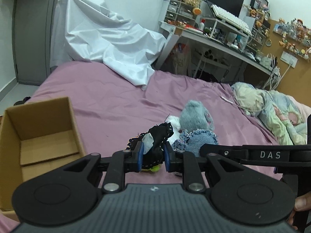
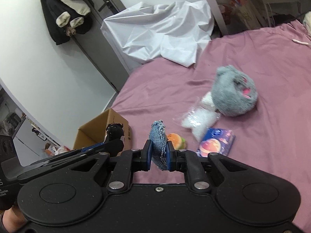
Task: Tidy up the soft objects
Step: 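Carry the black felt piece with the left tool while the right carries the blue knitted piece to the box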
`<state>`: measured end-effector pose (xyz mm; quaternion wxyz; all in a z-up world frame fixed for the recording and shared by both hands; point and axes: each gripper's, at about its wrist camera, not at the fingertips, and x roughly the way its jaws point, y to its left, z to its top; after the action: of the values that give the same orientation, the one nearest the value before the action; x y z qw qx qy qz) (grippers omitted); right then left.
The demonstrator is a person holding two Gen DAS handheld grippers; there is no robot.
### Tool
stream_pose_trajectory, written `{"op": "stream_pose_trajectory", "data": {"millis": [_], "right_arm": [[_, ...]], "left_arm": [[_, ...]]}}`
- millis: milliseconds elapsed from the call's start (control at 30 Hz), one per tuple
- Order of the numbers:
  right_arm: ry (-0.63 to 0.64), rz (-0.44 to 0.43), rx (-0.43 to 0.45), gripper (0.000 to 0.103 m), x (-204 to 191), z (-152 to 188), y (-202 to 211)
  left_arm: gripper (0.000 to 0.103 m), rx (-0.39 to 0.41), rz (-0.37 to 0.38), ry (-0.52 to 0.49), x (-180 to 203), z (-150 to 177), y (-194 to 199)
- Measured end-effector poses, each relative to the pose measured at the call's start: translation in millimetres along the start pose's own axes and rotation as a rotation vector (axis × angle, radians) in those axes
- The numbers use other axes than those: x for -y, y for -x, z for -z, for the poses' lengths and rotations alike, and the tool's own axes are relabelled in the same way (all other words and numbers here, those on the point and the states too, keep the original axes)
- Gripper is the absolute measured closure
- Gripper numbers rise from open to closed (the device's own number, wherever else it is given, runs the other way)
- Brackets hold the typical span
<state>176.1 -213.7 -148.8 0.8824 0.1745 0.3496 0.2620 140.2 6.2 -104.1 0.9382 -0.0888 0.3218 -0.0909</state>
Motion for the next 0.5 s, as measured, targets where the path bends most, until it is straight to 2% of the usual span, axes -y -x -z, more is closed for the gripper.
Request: {"op": "stream_pose_trajectory", "data": {"millis": [500], "right_arm": [[0.084, -0.074, 0.027, 0.088, -57, -19, -23]], "left_arm": [[0.082, 0.077, -0.104, 0.07, -64, -17, 35]]}}
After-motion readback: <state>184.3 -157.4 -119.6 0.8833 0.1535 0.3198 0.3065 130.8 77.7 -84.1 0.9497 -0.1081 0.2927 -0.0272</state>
